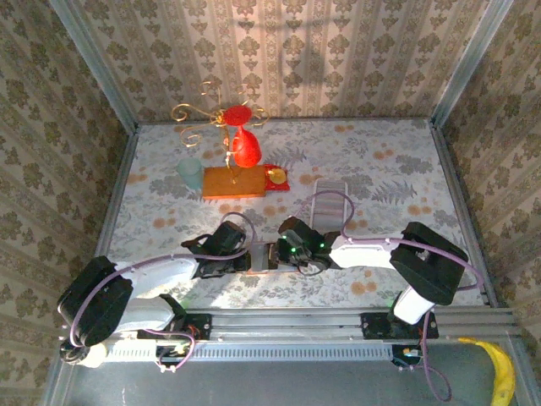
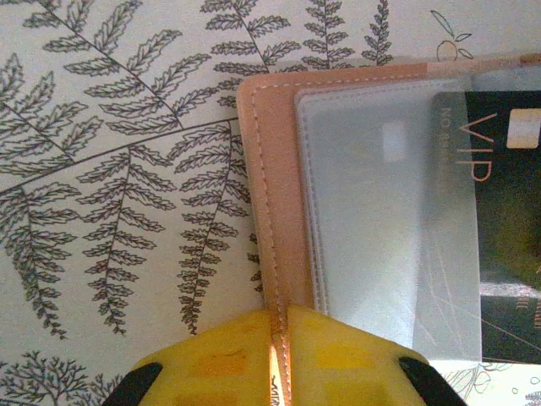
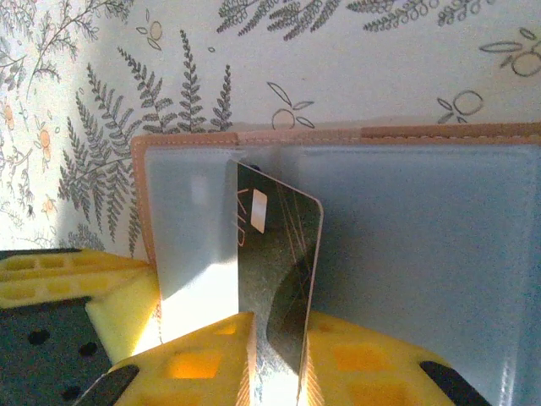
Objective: Put the credit cards into the card holder
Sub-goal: Insert the credit card into the card slot.
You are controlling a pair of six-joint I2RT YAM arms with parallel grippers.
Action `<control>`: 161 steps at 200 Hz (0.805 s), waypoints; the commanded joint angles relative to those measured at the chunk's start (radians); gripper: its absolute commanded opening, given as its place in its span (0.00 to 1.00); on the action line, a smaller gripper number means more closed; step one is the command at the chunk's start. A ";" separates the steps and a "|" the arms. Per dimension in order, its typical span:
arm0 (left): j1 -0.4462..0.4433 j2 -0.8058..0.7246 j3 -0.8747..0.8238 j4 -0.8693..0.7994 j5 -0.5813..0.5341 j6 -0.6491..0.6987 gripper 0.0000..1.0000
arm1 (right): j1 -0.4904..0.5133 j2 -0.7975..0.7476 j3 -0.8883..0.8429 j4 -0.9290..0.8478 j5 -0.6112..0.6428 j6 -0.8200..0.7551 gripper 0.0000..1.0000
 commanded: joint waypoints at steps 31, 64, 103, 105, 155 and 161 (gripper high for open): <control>-0.016 0.024 -0.016 -0.004 0.014 -0.011 0.12 | 0.008 0.064 0.086 -0.079 -0.022 -0.094 0.22; -0.016 0.025 -0.014 -0.004 0.014 -0.009 0.12 | 0.010 0.072 0.115 -0.146 -0.007 -0.130 0.26; -0.017 0.024 -0.017 -0.005 0.014 -0.009 0.12 | 0.010 0.038 0.140 -0.270 0.074 -0.175 0.42; -0.017 0.024 -0.017 -0.004 0.014 -0.009 0.12 | 0.010 0.037 0.141 -0.274 0.076 -0.176 0.42; -0.017 0.029 -0.014 0.001 0.016 -0.012 0.11 | 0.016 0.069 0.162 -0.275 0.060 -0.184 0.31; -0.016 0.029 -0.014 0.002 0.016 -0.011 0.10 | 0.019 0.075 0.167 -0.272 0.057 -0.186 0.29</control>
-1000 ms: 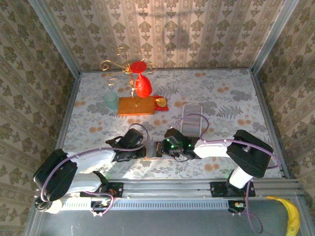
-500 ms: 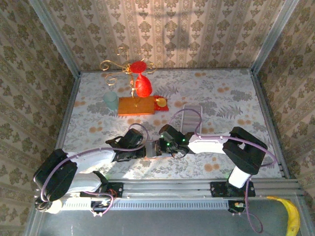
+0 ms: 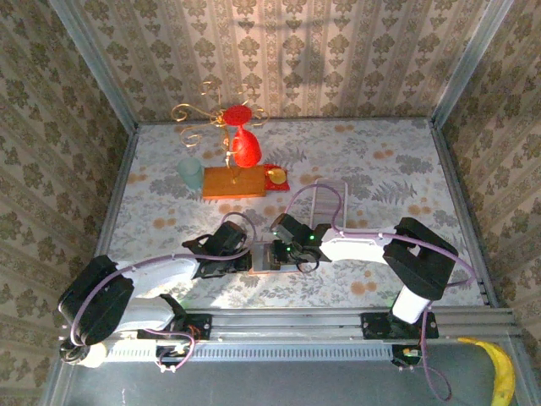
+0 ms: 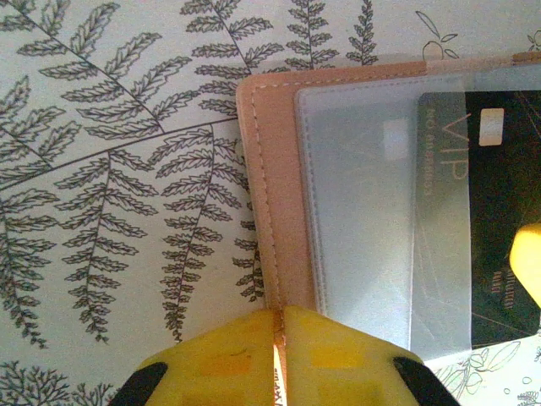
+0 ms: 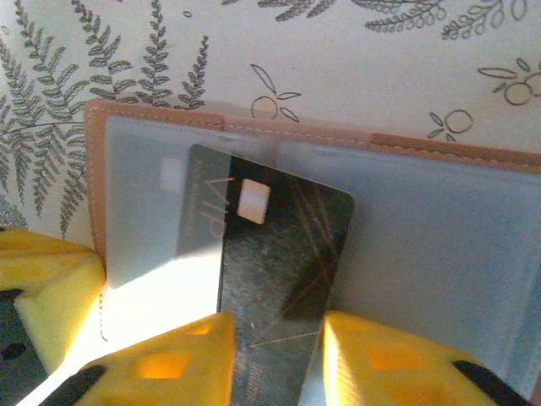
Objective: Put the credit cards into the card holder
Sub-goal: Insert the credit card into the card slot, then flip over the card slot in the card holder.
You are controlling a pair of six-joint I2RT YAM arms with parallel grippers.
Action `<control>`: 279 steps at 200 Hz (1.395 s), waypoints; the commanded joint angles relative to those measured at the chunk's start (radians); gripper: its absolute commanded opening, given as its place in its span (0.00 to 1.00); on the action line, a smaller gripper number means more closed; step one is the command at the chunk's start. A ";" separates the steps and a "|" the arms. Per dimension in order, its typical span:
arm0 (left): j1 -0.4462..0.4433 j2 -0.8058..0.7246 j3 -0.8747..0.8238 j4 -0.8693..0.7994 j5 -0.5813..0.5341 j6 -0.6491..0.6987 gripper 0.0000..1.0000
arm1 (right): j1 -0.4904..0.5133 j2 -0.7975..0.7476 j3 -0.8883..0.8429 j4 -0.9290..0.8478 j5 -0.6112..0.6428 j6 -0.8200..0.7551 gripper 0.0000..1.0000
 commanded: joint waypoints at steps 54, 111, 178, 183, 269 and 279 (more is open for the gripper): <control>-0.013 0.028 -0.007 -0.016 0.014 -0.007 0.09 | 0.040 0.068 0.097 -0.015 -0.010 -0.029 0.25; -0.012 0.022 -0.008 -0.024 0.010 -0.009 0.09 | 0.049 0.014 0.086 -0.074 0.051 0.000 0.32; -0.013 0.029 -0.014 -0.014 0.011 -0.009 0.09 | 0.053 -0.115 -0.021 -0.166 0.126 0.079 0.44; -0.011 0.029 -0.015 -0.015 0.011 -0.009 0.09 | 0.053 -0.117 -0.029 -0.168 0.127 0.085 0.45; -0.014 0.034 -0.017 -0.011 0.013 -0.010 0.08 | 0.060 -0.075 -0.065 -0.111 0.097 0.121 0.46; -0.014 0.034 -0.017 -0.011 0.014 -0.012 0.08 | 0.060 -0.070 -0.060 -0.107 0.091 0.123 0.46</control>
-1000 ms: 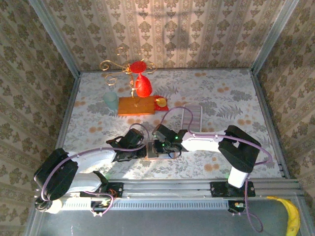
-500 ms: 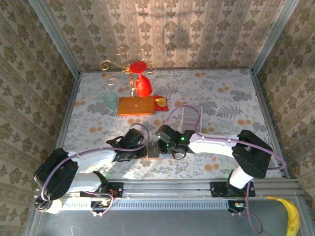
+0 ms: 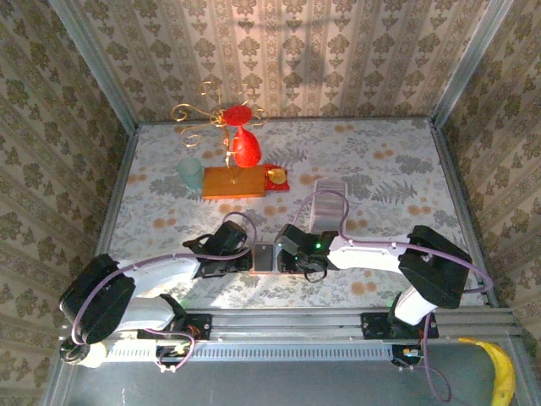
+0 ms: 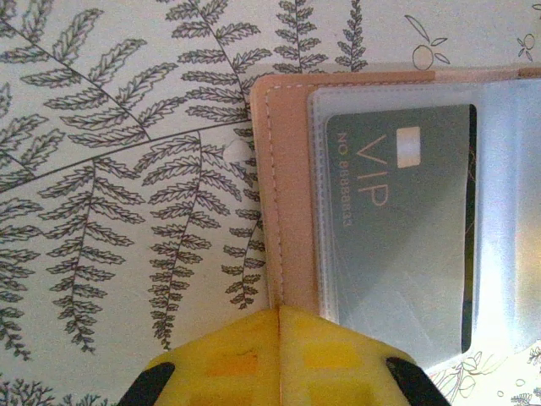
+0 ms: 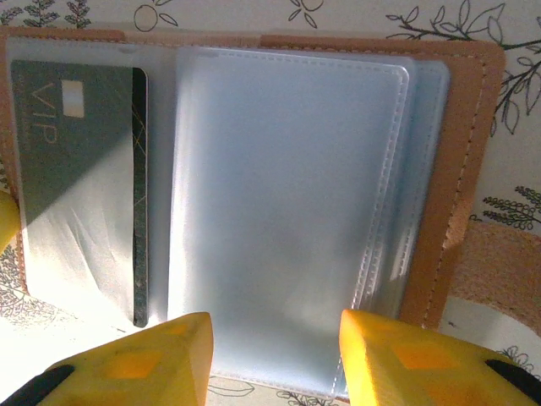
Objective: Put the credit cards into the card holder
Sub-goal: Flip over the card slot in the card holder.
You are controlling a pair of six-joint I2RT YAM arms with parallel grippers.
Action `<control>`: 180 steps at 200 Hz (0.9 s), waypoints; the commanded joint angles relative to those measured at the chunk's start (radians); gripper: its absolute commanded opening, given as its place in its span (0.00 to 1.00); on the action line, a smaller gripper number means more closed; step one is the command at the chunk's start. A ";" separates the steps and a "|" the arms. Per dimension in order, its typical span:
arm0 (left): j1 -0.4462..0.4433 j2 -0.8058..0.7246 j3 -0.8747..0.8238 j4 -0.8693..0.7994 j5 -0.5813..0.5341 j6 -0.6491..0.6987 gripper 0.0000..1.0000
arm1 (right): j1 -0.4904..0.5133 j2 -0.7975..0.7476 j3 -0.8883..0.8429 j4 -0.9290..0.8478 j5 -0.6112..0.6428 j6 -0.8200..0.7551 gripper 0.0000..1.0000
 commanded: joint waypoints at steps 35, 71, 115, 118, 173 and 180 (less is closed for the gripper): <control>-0.012 0.021 -0.018 -0.027 0.006 -0.012 0.08 | 0.015 0.056 0.042 0.011 -0.008 0.031 0.54; -0.014 0.015 -0.024 -0.030 0.000 -0.015 0.07 | 0.020 0.086 0.065 0.077 -0.040 0.051 0.54; -0.014 -0.012 -0.045 -0.030 -0.006 -0.031 0.05 | 0.026 0.098 0.069 0.192 -0.074 0.088 0.52; -0.014 -0.015 -0.046 -0.030 -0.006 -0.033 0.05 | 0.026 0.097 0.069 0.197 -0.075 0.089 0.52; -0.020 -0.024 -0.084 0.034 0.028 -0.079 0.02 | 0.034 0.093 0.029 0.386 -0.101 0.154 0.50; -0.021 -0.023 -0.082 0.035 0.030 -0.082 0.01 | 0.035 0.095 0.029 0.394 -0.102 0.157 0.50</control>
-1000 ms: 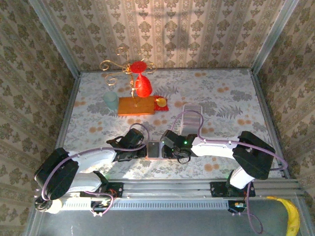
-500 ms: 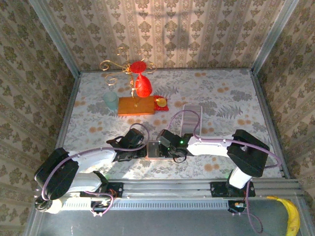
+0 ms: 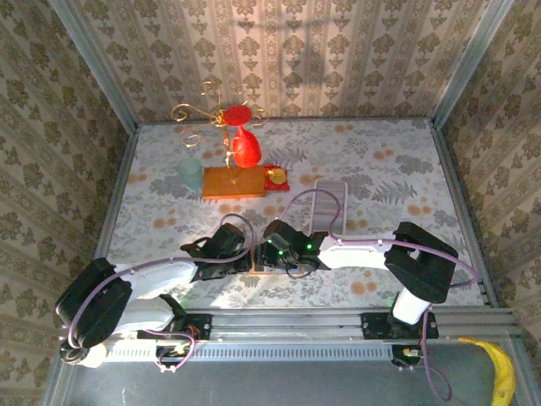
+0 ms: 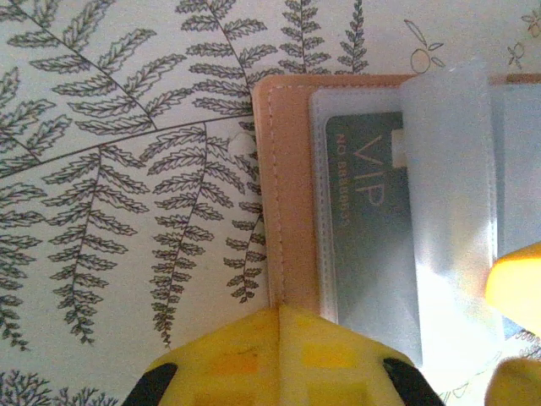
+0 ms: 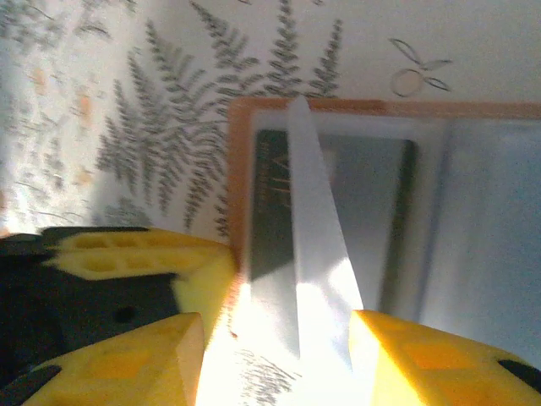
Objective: Put the credit cards into the card holder
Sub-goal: Flip over the card slot in the card holder.
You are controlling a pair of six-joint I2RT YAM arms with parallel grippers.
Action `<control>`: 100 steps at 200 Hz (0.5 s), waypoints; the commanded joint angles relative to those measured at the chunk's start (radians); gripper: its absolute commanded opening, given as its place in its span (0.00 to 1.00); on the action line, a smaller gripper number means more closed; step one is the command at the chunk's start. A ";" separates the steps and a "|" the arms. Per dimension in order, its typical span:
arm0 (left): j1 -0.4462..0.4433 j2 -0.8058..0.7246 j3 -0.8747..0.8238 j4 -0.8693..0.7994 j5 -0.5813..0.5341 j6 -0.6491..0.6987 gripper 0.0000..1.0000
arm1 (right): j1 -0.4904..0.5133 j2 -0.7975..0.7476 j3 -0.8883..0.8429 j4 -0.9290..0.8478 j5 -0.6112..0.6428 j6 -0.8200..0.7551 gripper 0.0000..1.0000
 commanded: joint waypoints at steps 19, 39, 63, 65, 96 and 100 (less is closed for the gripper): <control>-0.018 -0.011 -0.031 -0.040 0.008 -0.039 0.01 | 0.011 0.021 -0.015 0.107 -0.020 0.049 0.49; -0.019 -0.062 -0.032 -0.085 -0.038 -0.035 0.03 | 0.013 0.031 -0.017 0.125 -0.026 0.060 0.49; -0.019 -0.131 -0.055 -0.087 -0.048 -0.053 0.08 | 0.014 0.042 -0.013 0.137 -0.030 0.066 0.48; -0.019 -0.136 -0.058 -0.088 -0.049 -0.053 0.08 | 0.014 0.043 -0.013 0.137 -0.030 0.065 0.48; -0.019 -0.199 -0.064 -0.152 -0.093 -0.061 0.11 | 0.014 0.060 -0.002 0.150 -0.038 0.069 0.48; -0.019 -0.207 -0.064 -0.164 -0.102 -0.063 0.12 | 0.014 0.061 -0.001 0.149 -0.040 0.068 0.48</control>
